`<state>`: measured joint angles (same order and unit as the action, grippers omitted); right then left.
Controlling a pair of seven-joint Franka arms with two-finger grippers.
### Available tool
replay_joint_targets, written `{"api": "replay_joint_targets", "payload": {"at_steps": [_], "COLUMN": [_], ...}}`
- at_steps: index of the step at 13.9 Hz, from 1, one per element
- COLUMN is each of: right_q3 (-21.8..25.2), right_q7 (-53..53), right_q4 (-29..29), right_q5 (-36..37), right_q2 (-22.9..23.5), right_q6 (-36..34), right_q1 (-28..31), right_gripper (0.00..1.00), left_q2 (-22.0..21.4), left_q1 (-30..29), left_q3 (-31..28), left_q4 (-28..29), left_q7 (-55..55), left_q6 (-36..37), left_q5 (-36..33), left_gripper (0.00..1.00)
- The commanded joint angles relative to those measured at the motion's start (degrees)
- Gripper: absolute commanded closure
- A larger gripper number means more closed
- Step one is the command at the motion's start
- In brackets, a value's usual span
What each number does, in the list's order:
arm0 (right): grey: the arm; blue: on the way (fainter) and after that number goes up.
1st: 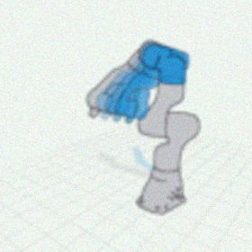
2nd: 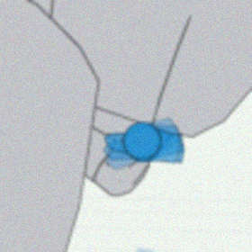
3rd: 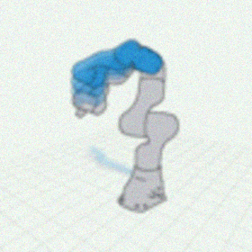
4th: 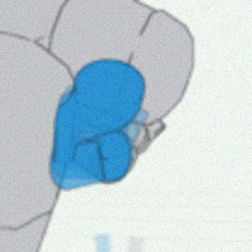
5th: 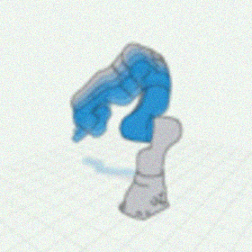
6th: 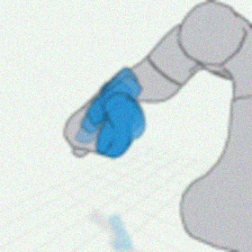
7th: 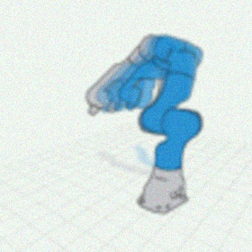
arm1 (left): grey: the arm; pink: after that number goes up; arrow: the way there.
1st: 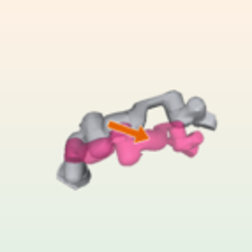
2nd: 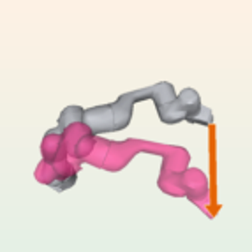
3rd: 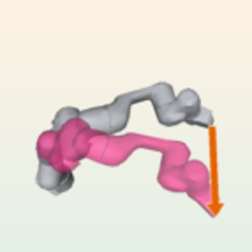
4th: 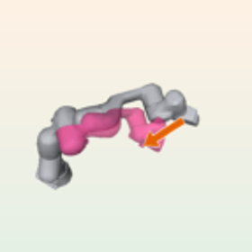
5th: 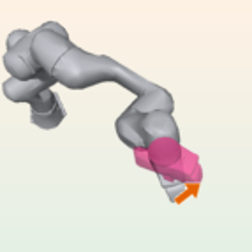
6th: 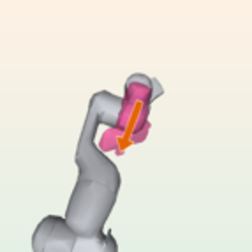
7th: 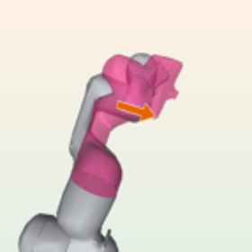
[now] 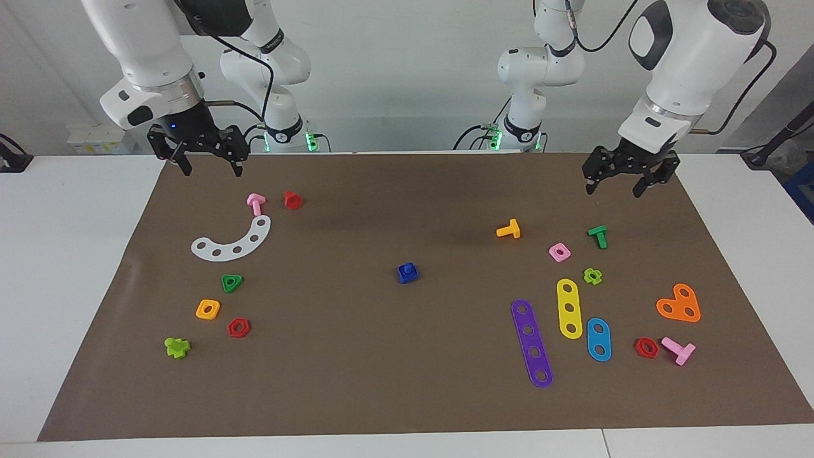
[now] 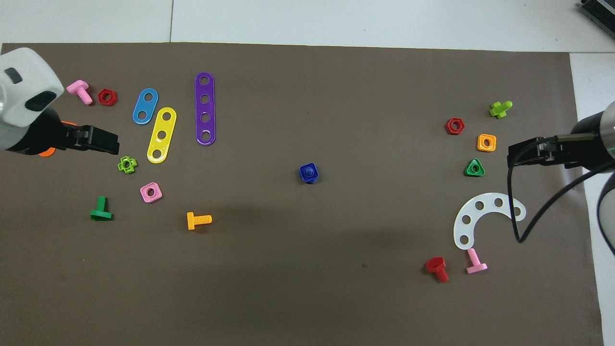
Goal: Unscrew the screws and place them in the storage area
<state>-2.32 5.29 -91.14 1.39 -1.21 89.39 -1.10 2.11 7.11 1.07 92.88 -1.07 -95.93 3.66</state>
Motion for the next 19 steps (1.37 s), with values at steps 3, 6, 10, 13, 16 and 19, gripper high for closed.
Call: {"api": "replay_joint_targets", "payload": {"at_steps": [3, 6, 10, 13, 16, 19], "right_q3": [-0.3, -0.3, -0.3, -0.3, -0.3, -0.3], "right_q7": [0.8, 0.8, 0.7, 0.7, 0.7, 0.6], "right_q4": [-1.8, -1.7, -1.7, -1.7, -1.7, -1.8], "right_q5": [-0.1, -0.1, -0.1, -0.1, -0.1, -0.1], "right_q2": [-1.4, -1.4, -1.4, -1.4, -1.4, -1.4], "right_q6": [1.0, 1.0, 1.0, 1.0, 1.0, 1.0], "right_q1": [0.6, 0.6, 0.6, 0.6, 0.6, 0.6], "right_gripper": [0.0, 0.0, 0.0, 0.0, 0.0, 0.0], "left_q2": [6.3, 8.8, 13.0, 17.7, 23.4, 25.2], "left_q1": [9.1, 14.6, 20.0, 24.5, 28.2, 29.2], "left_q3": [-0.5, -0.5, -0.5, -0.9, -1.0, -1.0], "left_q4": [-1.3, -1.0, -1.3, -2.3, -4.4, -3.0], "left_q7": [17.7, 29.8, 39.3, 45.6, 49.1, 49.1], "left_q6": [-5.6, -11.6, -19.1, -22.2, -25.9, -30.8], "left_q5": [3.1, 3.1, 3.0, 0.3, -2.5, -6.1], "left_gripper": [0.01, 0.03, 0.05, 0.05, 0.05, 0.08]}}
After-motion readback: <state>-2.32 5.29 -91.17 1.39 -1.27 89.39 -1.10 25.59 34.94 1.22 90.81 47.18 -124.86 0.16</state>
